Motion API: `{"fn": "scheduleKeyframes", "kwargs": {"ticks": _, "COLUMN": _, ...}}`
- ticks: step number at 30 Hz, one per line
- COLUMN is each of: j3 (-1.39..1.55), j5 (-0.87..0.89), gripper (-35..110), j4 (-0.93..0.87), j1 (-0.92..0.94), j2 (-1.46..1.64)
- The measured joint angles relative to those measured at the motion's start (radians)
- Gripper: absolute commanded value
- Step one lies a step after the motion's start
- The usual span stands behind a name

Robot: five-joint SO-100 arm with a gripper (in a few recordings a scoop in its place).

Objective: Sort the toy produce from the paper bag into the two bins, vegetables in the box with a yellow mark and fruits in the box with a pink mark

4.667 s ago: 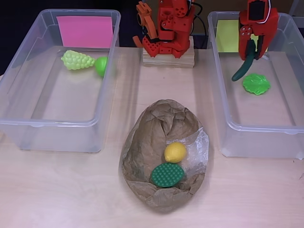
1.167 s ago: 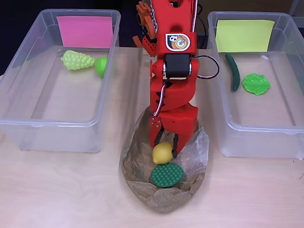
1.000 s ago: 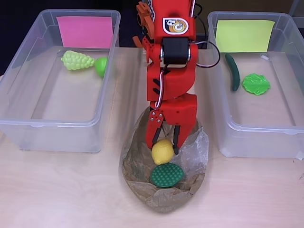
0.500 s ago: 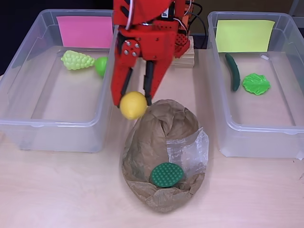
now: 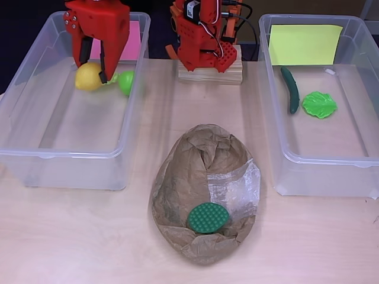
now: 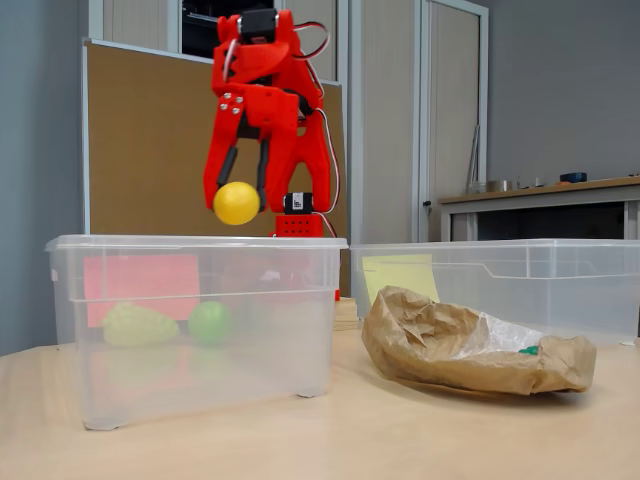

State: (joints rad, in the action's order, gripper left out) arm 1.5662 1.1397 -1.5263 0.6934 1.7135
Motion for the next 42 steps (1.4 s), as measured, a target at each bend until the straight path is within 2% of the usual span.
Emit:
{"fn": "scheduleKeyframes", "kwargs": {"ticks": 8, "j3": 0.307, "j5": 0.041, "gripper": 15, "j4": 0.199, "j1": 0.236, "j2": 0.061}}
{"fn": "scheduleKeyframes", "kwargs": {"ticks": 17, "j3": 0.502, "j5": 0.08, "gripper": 25, "j4": 0.417, "j1": 0.281, "j2": -0.003}}
{"fn": "scheduleKeyframes", "kwargs": {"ticks": 22, "j3": 0.512, "j5": 0.08, "gripper": 32, "j4": 0.46, "j1": 0.275, "j2": -0.058}}
{"fn": "scheduleKeyframes", "kwargs": {"ticks": 30, "j3": 0.511, "j5": 0.025, "gripper": 50, "j4": 0.442, "j1": 0.273, "j2": -0.048}}
{"fn": "scheduleKeyframes", "kwargs": {"ticks": 36, "j3": 0.408, "j5": -0.077, "gripper": 49, "j4": 0.399, "j1": 0.265, "j2": 0.002}}
{"fn": "scheduleKeyframes", "kwargs": {"ticks": 42, "j3": 0.21, "j5": -0.232, "gripper": 44, "j4": 0.348, "j1": 0.123, "j2": 0.077}}
